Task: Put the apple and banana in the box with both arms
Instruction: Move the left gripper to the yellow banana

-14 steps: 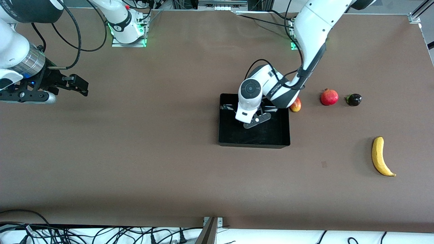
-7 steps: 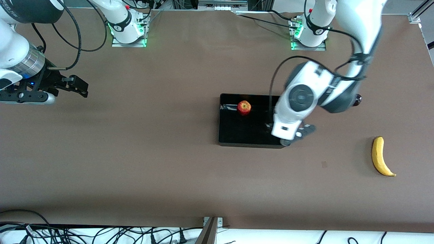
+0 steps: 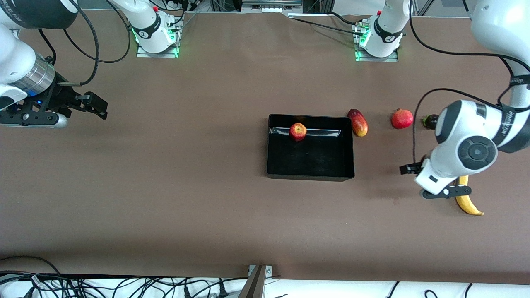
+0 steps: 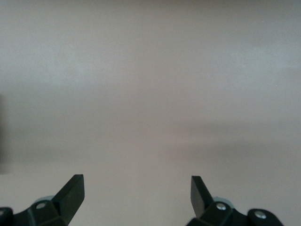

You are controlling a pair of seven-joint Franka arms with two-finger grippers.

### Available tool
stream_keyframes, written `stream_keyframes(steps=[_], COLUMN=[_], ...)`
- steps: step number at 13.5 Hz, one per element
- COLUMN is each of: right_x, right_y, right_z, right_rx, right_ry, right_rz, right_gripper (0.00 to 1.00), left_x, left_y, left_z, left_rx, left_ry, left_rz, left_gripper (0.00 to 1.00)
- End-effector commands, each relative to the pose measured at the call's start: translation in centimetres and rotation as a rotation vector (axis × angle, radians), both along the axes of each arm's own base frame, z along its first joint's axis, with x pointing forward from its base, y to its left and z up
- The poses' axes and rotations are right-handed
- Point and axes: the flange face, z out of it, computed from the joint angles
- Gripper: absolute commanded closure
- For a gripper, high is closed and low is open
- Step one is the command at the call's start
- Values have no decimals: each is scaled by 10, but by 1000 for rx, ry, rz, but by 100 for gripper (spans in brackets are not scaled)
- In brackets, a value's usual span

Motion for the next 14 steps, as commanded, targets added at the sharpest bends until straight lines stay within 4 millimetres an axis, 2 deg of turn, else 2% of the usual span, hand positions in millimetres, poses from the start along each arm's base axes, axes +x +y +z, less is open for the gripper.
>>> stream_keyframes(steps=[1,2,5,6,9,11,13,14], right_x=[1,1,1,1,1,1,1,1], right_y=[1,2,2,2,1,1,1,1], right_z=[4,4,5,5,5,5,5,5], right_rx=[-9,-8,-8,-8,-7,-7,-7,-7], right_ry=[-3,-4,-7,-9,-10,-10,-10,-10], right_rz=[-4,-1,-1,-1,-2,-4,-2,-2], right_gripper=[0,0,0,0,0,0,0,0], left_x=[9,8,8,5,-1,-4,-5,-5], left_y=[87,122,179,193,217,235,236,235], left_z=[-19,-34,-67,-76,-102,-128,-150,-154], left_rx=[-57,-82,-105,-111,-110,-97,-98,-101], left_ry=[-48,-65,-147,-140,-147,-186,-210,-213], left_rz=[-130,-166,-235,-253,-284,-279,-281,-281], left_gripper=[0,0,0,0,0,0,0,12])
